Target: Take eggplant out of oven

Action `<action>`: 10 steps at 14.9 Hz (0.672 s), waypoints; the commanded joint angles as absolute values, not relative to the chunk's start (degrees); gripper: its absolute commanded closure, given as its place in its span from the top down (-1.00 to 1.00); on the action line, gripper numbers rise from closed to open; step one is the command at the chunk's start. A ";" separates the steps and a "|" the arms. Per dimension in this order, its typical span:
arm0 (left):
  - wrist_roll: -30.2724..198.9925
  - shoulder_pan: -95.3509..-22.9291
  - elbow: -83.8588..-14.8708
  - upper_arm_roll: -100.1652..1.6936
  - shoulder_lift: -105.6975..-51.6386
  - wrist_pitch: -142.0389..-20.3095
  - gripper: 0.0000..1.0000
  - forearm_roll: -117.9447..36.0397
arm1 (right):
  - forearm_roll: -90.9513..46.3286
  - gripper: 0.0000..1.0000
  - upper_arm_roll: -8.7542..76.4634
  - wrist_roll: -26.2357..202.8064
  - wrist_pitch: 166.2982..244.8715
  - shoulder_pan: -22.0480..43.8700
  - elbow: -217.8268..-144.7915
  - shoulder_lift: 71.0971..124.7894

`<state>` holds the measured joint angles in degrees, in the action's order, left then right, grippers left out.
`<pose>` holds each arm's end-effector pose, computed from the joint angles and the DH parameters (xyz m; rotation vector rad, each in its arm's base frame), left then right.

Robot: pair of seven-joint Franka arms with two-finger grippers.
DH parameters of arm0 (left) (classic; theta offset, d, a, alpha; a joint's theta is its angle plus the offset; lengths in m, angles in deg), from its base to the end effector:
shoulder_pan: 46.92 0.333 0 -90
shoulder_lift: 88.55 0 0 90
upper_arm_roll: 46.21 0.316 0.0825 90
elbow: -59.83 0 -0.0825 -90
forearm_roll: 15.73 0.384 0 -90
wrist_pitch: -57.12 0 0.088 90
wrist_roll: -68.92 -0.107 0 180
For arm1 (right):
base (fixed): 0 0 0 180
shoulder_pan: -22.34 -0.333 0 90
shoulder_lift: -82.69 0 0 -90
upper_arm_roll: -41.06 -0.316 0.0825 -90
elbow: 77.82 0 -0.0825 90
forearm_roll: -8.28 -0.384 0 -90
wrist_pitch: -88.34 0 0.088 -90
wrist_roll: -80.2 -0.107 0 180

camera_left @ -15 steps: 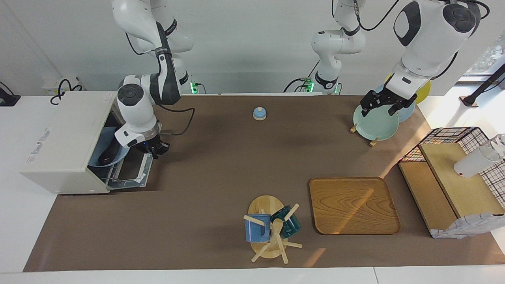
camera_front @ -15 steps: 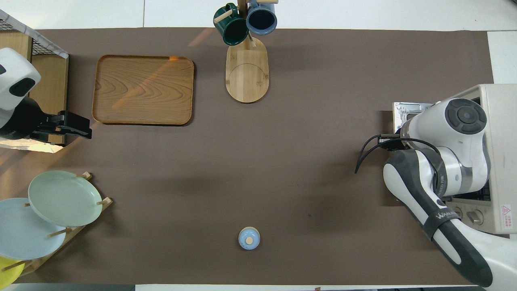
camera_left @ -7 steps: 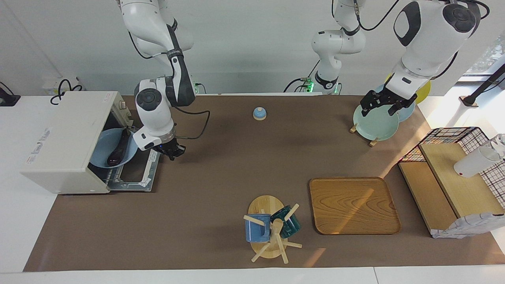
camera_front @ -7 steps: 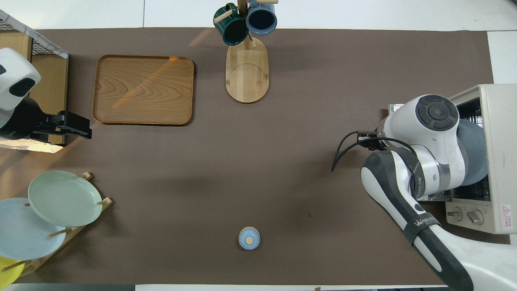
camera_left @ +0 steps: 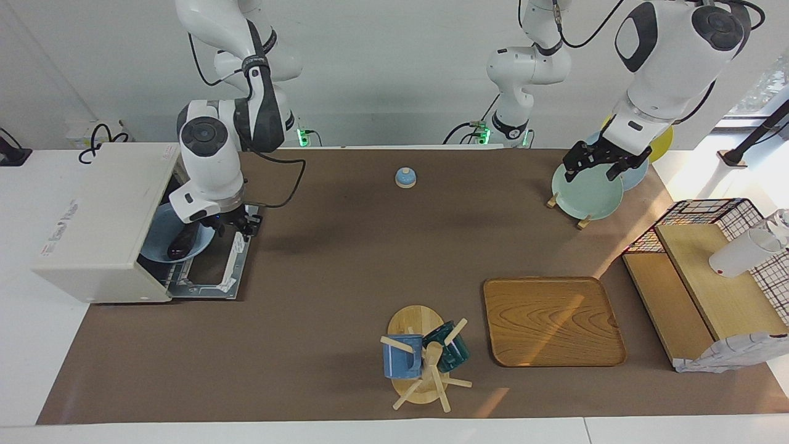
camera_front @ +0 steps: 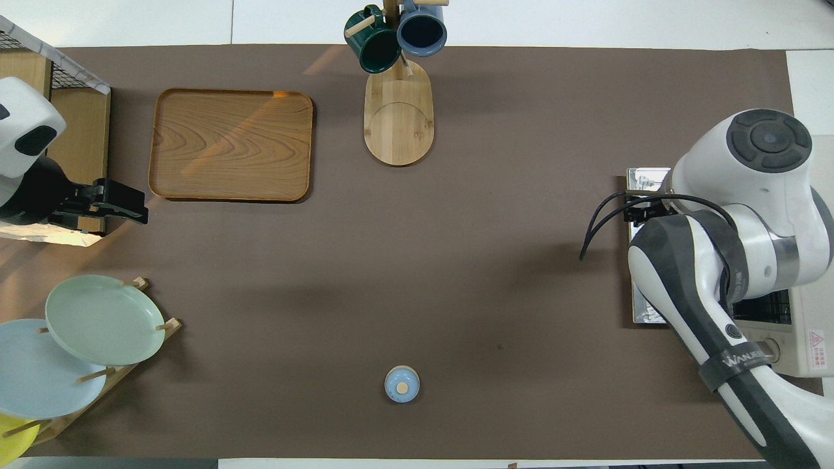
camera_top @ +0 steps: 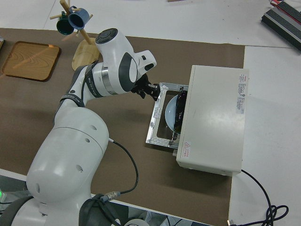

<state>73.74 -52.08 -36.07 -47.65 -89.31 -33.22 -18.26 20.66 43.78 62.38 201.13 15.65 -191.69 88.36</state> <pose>0.5427 -0.0676 0.5839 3.1031 -0.0449 -0.1362 0.5632 0.0257 0.4066 2.9144 -0.2132 -0.1141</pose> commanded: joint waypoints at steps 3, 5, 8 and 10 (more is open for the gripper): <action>73.84 -51.41 -36.85 -48.14 -90.13 -33.41 1.00 -18.36 | 21.55 0.16 43.34 68.59 202.06 20.39 -194.88 86.91; 73.84 -51.41 -36.85 -48.14 -90.13 -33.41 1.00 -18.36 | 21.55 0.15 43.34 68.77 204.52 21.10 -196.81 86.38; 73.84 -51.41 -36.85 -48.14 -90.13 -33.41 1.00 -18.36 | 21.55 0.04 43.34 68.69 206.37 21.46 -197.62 86.21; 73.84 -51.41 -36.85 -48.14 -90.13 -33.41 1.00 -18.36 | 21.55 -0.01 43.34 68.69 207.07 21.54 -198.66 86.12</action>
